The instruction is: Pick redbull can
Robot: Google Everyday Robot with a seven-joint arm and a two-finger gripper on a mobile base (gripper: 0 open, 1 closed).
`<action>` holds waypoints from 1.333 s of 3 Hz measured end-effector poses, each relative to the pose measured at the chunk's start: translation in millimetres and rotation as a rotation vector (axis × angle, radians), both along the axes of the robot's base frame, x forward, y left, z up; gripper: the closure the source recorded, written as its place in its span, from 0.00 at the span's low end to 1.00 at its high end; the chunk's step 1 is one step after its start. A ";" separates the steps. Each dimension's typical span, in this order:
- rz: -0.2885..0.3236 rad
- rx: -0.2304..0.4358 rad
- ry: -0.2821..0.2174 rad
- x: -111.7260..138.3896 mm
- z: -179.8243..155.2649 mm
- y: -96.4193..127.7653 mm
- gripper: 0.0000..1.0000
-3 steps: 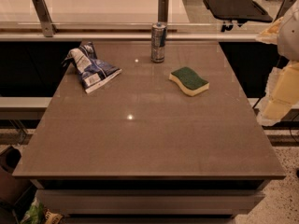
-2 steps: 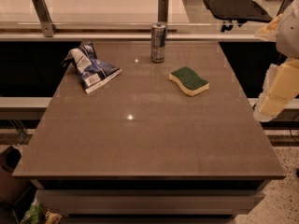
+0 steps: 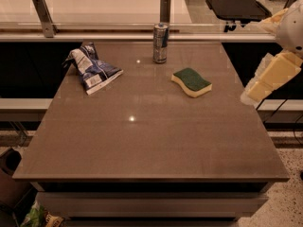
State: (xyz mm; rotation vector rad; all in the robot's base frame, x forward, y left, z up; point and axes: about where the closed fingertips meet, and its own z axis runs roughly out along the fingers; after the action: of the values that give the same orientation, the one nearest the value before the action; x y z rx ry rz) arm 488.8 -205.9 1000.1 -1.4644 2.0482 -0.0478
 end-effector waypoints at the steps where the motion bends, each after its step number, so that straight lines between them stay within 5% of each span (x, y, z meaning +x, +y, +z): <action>1: -0.006 0.149 -0.096 34.5 4.3 9.0 0.00; 2: -0.010 0.285 -0.163 68.8 2.0 20.3 0.00; 4: -0.002 0.439 -0.165 118.5 -16.3 48.7 0.00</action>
Offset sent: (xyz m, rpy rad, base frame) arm 0.1115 0.0260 0.0014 0.4557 -0.2485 -0.0243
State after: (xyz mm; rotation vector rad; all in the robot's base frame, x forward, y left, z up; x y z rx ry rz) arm 607.3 -157.3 983.8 -1.1449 1.7853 0.2567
